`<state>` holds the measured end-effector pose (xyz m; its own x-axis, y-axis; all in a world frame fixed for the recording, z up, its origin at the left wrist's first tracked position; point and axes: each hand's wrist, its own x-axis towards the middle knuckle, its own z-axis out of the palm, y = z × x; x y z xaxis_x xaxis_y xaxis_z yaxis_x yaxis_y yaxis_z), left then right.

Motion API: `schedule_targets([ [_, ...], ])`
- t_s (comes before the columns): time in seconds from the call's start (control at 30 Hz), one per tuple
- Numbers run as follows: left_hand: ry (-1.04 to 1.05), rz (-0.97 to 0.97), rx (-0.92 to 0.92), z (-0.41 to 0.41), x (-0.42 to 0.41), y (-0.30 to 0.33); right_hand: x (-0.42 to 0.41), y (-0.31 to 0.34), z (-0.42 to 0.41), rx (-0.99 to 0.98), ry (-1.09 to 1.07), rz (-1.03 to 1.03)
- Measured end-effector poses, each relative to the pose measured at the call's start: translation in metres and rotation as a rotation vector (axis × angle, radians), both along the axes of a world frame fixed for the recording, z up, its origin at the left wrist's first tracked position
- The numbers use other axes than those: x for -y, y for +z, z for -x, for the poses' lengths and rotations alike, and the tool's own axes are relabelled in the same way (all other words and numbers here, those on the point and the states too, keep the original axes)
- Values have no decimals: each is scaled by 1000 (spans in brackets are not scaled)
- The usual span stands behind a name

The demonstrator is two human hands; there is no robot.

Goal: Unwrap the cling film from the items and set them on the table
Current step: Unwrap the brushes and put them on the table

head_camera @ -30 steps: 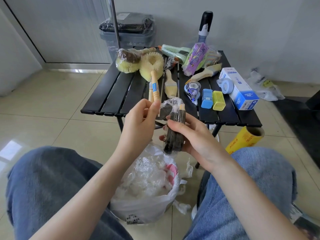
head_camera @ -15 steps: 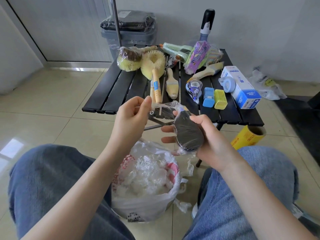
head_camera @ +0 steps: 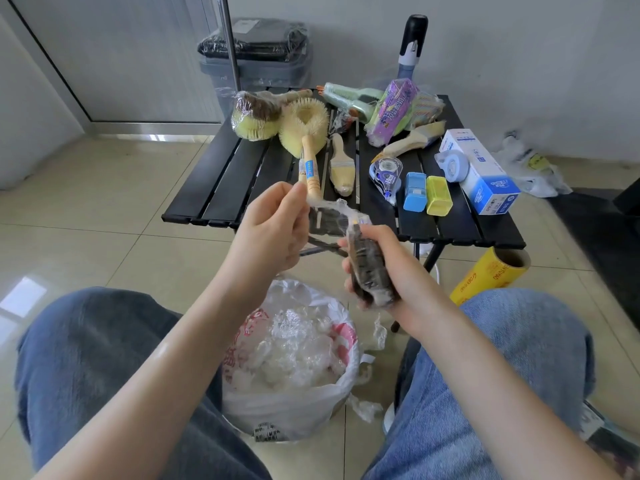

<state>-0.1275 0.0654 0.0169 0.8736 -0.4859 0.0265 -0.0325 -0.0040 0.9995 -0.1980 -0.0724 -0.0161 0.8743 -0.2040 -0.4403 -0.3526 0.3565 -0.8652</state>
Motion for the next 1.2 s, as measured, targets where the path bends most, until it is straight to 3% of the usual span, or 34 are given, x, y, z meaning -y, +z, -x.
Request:
schedule_targets([
  [0.23, 68, -181, 92, -14, -16, -8, 13, 4, 8, 93, -53, -121],
  [0.5, -26, -43, -229, -15, -11, -15, 13, 3, 5, 189, -10, -316],
  [0.6, -134, -246, -79, -7, -8, -9, 15, 2, 2, 157, -48, -356],
  [0.7, -153, -274, -19, -3, -5, -7, 17, 0, 2, 89, -17, -335],
  [0.83, -128, -125, -131, -1, -1, -12, 15, -7, 4, -11, 96, -286],
  [0.97, -71, -139, -91, 5, 5, -16, 11, -5, 7, 53, 204, -121],
  [1.1, 48, -182, 80, 1, 7, -17, 8, -8, 5, 106, 87, -53],
  [1.2, 37, -88, -51, 0, 8, -16, 8, -9, 2, 139, -15, -5],
])
